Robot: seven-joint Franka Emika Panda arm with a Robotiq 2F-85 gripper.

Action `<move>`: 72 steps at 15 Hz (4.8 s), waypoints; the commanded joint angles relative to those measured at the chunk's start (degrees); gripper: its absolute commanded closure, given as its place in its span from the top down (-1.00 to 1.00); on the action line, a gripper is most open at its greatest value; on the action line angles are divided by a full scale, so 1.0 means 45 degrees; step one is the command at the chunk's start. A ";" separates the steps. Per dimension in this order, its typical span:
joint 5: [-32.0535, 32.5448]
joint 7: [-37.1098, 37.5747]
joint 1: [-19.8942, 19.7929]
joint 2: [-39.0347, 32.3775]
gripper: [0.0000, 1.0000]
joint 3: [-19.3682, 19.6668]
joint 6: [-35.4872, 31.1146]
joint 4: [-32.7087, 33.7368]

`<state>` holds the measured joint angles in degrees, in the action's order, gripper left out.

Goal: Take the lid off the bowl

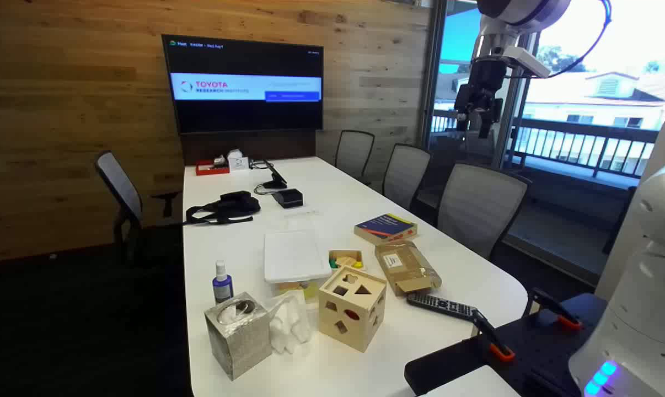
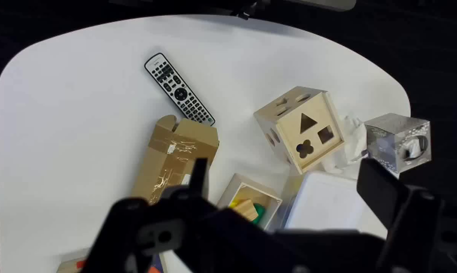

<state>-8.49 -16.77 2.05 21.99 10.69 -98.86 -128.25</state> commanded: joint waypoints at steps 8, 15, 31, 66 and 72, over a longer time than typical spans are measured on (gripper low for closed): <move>-0.0075 0.0054 -0.0292 -0.0124 1.00 -0.0356 -0.0024 0.0116; 0.1320 0.1450 0.0446 -0.1560 1.00 -0.2783 -0.2556 0.0161; 0.6567 0.1453 0.2928 -0.9600 1.00 -0.5140 -0.8311 0.3430; 1.0660 0.2262 0.7021 -1.6578 1.00 -0.2305 -1.2930 0.7523; 1.1451 0.3263 0.7283 -1.6666 1.00 -0.2015 -1.3076 0.7458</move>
<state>40.89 -5.23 33.58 -52.64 0.18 -156.43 -94.99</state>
